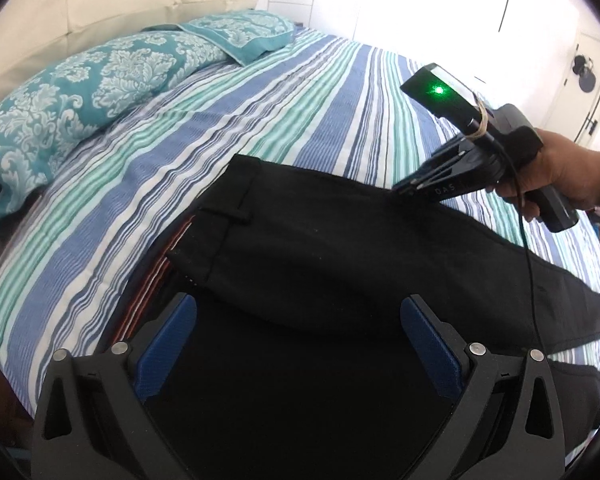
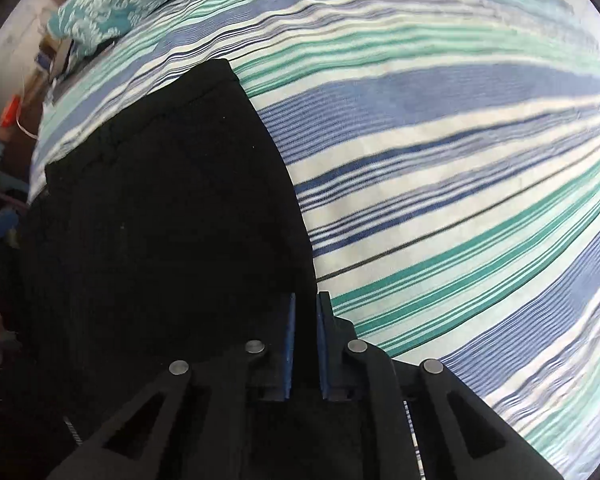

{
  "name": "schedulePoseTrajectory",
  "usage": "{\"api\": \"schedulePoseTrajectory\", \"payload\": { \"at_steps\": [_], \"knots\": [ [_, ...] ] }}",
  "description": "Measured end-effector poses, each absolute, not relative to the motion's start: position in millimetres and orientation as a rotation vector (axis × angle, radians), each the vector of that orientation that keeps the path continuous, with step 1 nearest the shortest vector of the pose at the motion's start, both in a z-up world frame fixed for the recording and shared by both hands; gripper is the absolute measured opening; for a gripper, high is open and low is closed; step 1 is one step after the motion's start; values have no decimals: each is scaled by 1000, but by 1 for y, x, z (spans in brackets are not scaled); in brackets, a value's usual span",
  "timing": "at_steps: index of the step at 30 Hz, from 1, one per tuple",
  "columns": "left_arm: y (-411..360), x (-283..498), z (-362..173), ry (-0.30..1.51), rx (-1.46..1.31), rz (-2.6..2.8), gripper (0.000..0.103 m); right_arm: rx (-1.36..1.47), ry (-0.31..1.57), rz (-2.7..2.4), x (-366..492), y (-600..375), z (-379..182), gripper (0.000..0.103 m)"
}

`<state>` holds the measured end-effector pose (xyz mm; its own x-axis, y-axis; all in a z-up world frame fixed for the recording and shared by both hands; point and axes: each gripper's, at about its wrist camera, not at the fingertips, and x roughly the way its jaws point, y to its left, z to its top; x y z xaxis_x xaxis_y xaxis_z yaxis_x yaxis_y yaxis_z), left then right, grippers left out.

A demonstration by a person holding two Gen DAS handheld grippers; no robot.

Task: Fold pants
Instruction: 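Lift the hems with the right tool and fold them over toward the waistband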

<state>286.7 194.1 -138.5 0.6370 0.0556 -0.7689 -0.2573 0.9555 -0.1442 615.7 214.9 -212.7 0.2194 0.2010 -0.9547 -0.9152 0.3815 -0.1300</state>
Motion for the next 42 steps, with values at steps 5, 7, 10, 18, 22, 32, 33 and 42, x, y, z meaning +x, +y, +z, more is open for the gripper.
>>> {"api": "schedulePoseTrajectory", "payload": {
  "at_steps": [5, 7, 10, 18, 22, 32, 33, 42],
  "knots": [
    [191, 290, -143, 869, -229, 202, 102, -927, 897, 767, 624, 239, -227, 1],
    [187, 292, -147, 882, -212, 197, 102, -835, 948, 778, 630, 232, -234, 2],
    [180, 294, -148, 881, -173, 194, 102, -629, 994, 827, 643, 189, -213, 33],
    [163, 302, -147, 880, -137, 140, 102, -401, 1198, 606, 659, -21, -194, 58],
    [146, 304, -149, 884, -101, 107, 102, -373, 1285, 498, 639, -126, -214, 58],
    [111, 305, -165, 911, 14, 93, 102, -505, 1296, 673, 637, -77, -254, 41],
    [109, 305, -166, 910, 27, 96, 102, -541, 1281, 681, 637, -71, -248, 10],
    [102, 308, -165, 907, 48, 83, 102, -416, 1132, 527, 626, -98, -225, 49]
  ]
}}
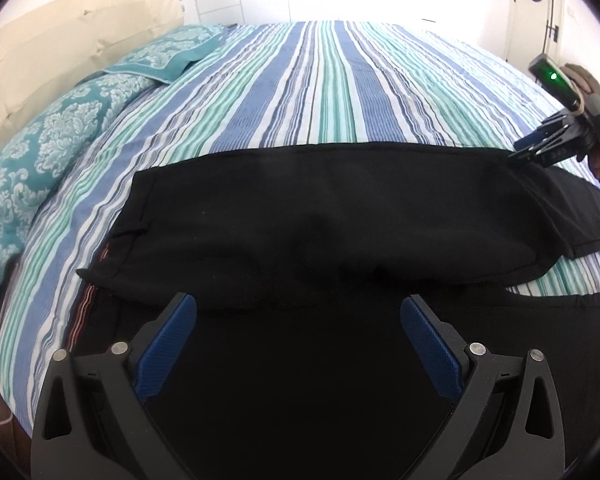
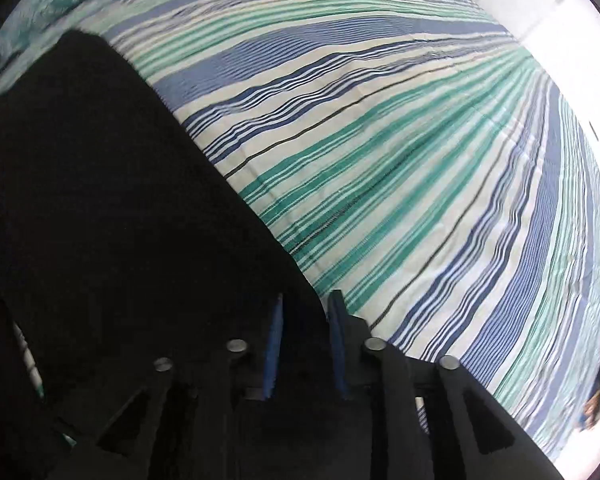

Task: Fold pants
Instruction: 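Lift the hems with the right tool and fold them over toward the waistband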

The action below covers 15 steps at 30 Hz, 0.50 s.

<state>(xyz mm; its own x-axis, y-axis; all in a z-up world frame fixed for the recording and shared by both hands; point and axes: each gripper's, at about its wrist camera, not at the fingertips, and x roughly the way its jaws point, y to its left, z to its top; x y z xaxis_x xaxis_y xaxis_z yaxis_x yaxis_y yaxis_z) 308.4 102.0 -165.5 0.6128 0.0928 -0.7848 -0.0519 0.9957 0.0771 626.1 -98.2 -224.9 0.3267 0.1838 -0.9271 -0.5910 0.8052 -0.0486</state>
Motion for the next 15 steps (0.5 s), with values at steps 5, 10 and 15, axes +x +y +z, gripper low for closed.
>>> {"api": "schedulePoseTrajectory", "payload": {
  "at_steps": [5, 10, 15],
  "knots": [
    [105, 308, -159, 888, 34, 82, 102, -107, 1097, 276, 602, -261, -191, 60],
    [107, 309, -161, 899, -6, 76, 102, 70, 1155, -196, 551, -451, -201, 61],
    [100, 309, -170, 915, 16, 83, 102, 274, 1283, -176, 524, -519, -250, 55]
  ]
}}
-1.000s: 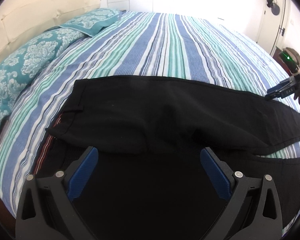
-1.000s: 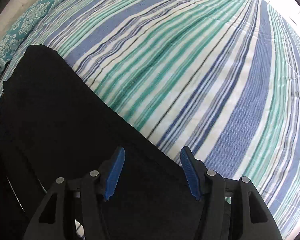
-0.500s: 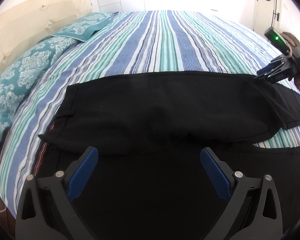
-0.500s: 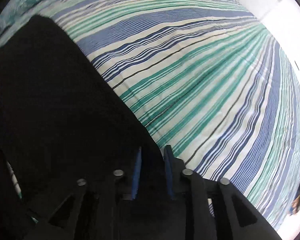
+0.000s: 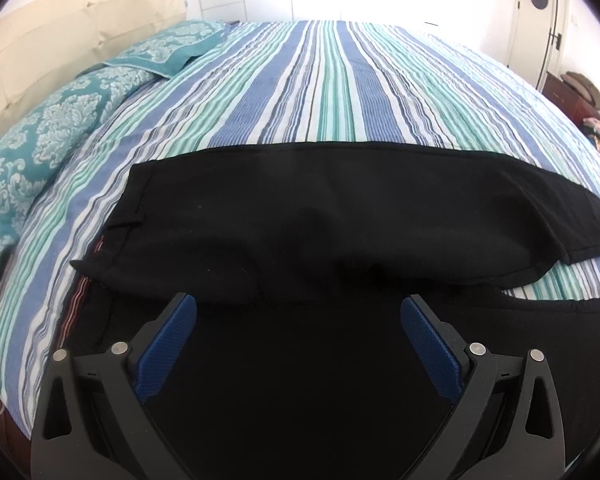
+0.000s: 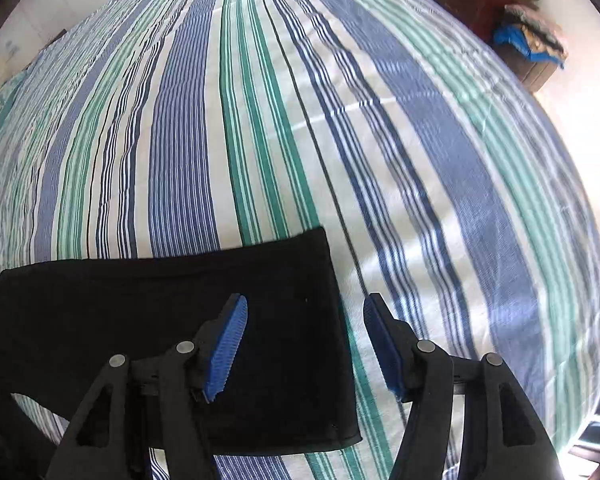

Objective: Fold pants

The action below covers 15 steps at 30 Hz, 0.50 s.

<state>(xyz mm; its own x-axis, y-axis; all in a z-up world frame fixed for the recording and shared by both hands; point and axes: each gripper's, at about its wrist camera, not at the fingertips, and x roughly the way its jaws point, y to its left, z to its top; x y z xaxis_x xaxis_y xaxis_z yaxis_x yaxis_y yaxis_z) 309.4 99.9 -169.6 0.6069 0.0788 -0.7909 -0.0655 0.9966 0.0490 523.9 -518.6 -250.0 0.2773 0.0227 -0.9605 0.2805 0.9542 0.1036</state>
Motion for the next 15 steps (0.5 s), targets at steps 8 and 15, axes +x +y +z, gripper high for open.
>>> {"api": "schedulePoseTrajectory", "payload": {
  "at_steps": [8, 15],
  "knots": [
    [90, 307, -174, 901, 32, 64, 102, -217, 1014, -291, 557, -462, -213, 9],
    [90, 304, -177, 920, 43, 57, 102, -74, 1006, -421, 544, -467, -218, 62]
  ]
}}
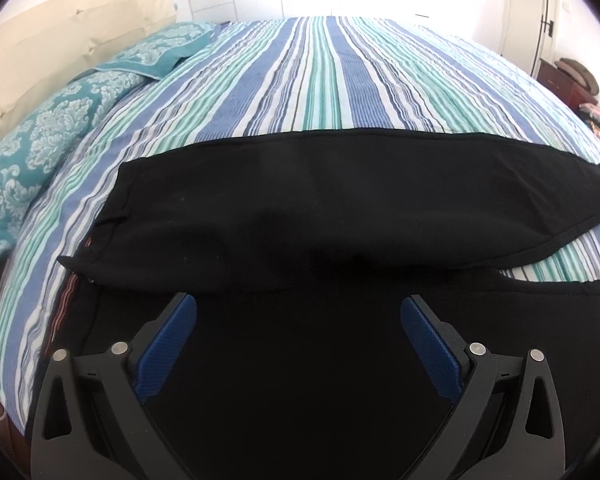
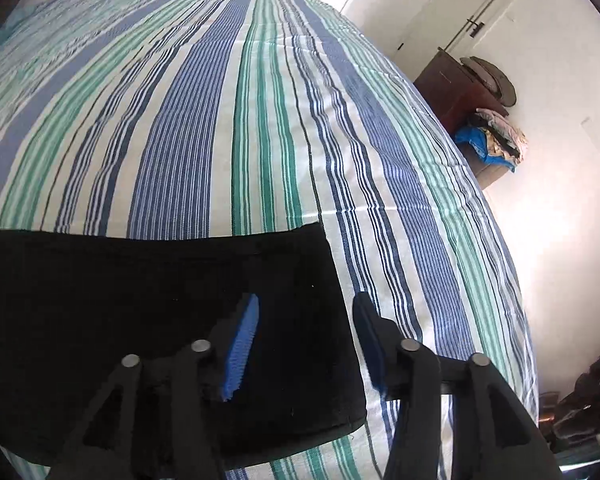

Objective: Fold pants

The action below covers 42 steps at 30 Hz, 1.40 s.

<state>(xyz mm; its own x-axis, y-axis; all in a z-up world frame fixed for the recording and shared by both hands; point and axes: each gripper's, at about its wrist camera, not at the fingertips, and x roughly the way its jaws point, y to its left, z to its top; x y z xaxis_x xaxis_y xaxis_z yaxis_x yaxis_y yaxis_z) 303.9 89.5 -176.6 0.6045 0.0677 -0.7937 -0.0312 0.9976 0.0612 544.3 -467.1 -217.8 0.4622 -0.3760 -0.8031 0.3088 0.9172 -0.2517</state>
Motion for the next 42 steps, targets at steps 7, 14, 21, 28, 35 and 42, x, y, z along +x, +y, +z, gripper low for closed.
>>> {"api": "schedulePoseTrajectory", "payload": {
  "at_steps": [7, 14, 21, 28, 35, 42],
  "knots": [
    [78, 286, -163, 945, -30, 20, 102, 70, 846, -245, 439, -384, -151, 83],
    [34, 247, -146, 988, -87, -21, 102, 111, 859, 58, 296, -235, -160, 87],
    [-15, 200, -161, 1025, -22, -68, 102, 88, 913, 189, 251, -142, -194, 87],
    [-28, 196, -194, 1044, 79, -84, 103, 15, 946, 105, 262, -144, -229, 87],
    [-21, 189, -196, 1020, 81, -118, 103, 93, 978, 25, 260, -192, -239, 87],
    [-21, 184, -196, 1017, 82, -118, 103, 241, 876, -129, 252, -329, -219, 86]
  ]
}}
